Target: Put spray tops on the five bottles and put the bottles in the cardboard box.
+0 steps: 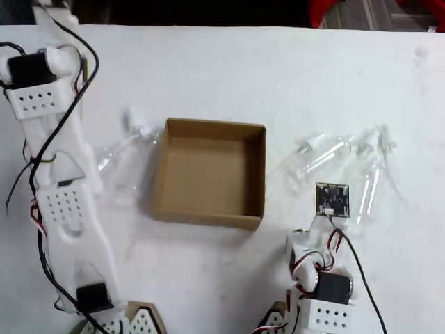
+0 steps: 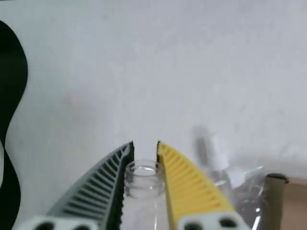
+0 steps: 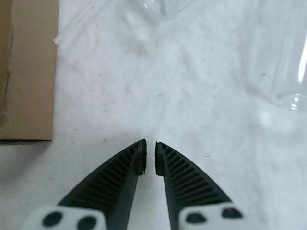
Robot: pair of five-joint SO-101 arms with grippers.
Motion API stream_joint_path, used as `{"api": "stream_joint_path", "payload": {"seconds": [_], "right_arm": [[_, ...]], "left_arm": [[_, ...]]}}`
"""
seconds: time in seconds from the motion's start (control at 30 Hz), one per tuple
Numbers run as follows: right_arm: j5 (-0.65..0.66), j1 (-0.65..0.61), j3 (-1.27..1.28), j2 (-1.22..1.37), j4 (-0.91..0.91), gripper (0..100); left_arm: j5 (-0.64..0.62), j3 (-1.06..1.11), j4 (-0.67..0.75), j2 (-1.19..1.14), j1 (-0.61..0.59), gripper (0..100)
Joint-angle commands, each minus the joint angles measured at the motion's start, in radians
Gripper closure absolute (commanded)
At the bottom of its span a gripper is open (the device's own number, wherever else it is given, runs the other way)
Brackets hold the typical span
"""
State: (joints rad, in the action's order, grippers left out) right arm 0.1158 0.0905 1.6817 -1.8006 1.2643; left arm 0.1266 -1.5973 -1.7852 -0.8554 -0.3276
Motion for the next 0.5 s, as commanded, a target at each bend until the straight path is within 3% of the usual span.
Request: {"api": "stream_joint_path", "payload": {"seconds": [0.0,0.3,0.4,0.47], "right_arm": [[0.011,0.002,0.009,-0.005,0.005,98.2],[0.011,0.002,0.009,-0.005,0.005,98.2],[0.011,0.002,0.009,-0.005,0.005,98.2],[0.011,0.002,0.009,-0.005,0.005,98.2]], "left_arm": [[-0.107,0.135,-0.008,0.3,0.064,98],[-0.11,0.893,0.025,0.978,0.308,98],[-0.109,1.16,0.161,1.194,0.369,98],[-0.109,1.364,0.327,1.325,0.384,98]]}}
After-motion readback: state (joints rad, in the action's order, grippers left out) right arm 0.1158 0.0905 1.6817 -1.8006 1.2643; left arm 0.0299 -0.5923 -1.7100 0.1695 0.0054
